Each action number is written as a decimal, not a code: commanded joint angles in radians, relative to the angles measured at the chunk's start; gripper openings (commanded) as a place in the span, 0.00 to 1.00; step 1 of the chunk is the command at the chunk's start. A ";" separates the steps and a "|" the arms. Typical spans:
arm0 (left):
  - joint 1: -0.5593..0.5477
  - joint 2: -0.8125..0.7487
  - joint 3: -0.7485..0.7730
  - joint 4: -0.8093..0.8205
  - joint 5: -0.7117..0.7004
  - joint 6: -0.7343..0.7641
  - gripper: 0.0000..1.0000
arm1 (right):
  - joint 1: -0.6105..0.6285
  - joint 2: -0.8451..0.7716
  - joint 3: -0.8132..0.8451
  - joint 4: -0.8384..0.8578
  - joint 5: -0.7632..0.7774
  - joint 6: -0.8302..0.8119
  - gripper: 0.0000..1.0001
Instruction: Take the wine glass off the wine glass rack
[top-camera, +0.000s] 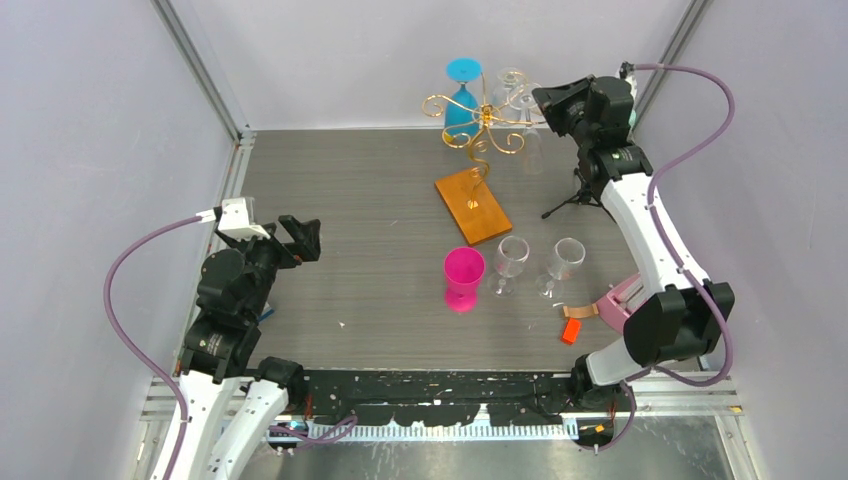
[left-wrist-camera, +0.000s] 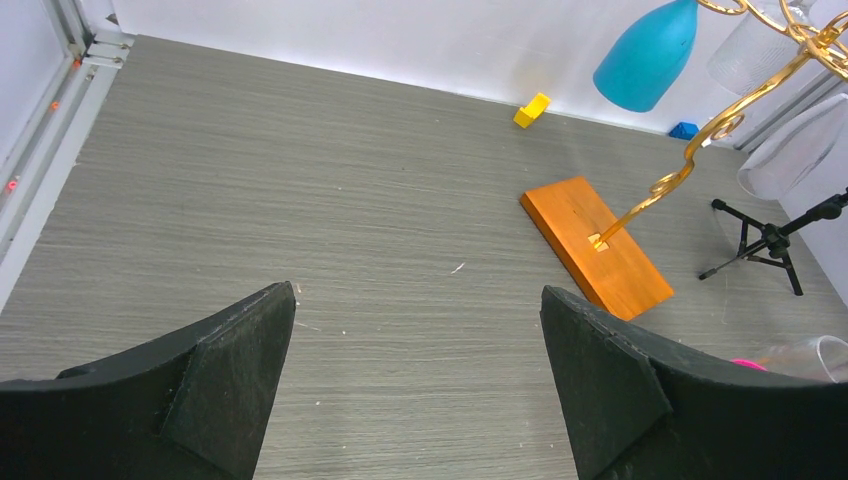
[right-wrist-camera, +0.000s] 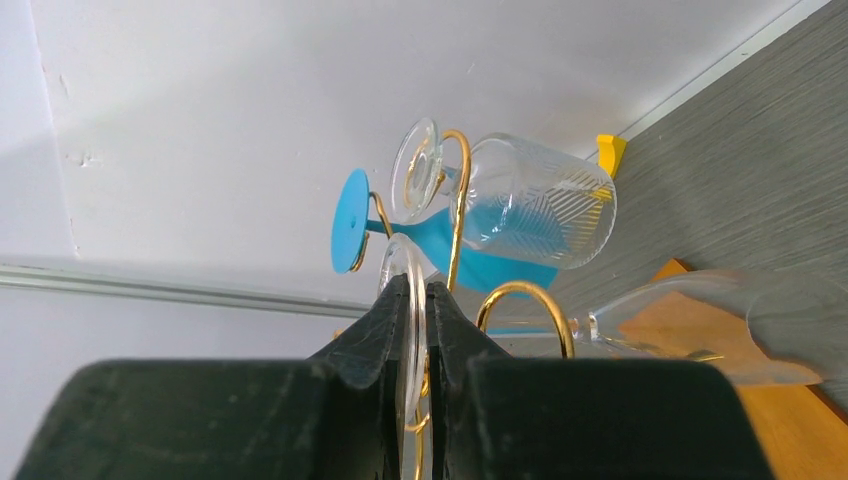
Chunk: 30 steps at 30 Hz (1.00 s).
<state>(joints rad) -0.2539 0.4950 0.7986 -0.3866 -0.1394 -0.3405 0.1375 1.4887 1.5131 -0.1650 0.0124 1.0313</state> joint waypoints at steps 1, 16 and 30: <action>0.001 -0.004 0.008 0.014 -0.021 0.000 0.96 | -0.001 0.022 0.072 0.128 0.001 -0.008 0.00; 0.001 -0.004 0.008 0.015 -0.009 0.001 0.96 | -0.001 -0.020 0.119 0.053 0.220 -0.061 0.00; 0.001 0.004 0.001 0.032 0.033 -0.027 0.96 | 0.002 -0.216 0.042 -0.095 0.222 0.051 0.00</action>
<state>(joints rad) -0.2539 0.4953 0.7986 -0.3866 -0.1268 -0.3458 0.1371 1.3518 1.5574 -0.2203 0.2138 1.0229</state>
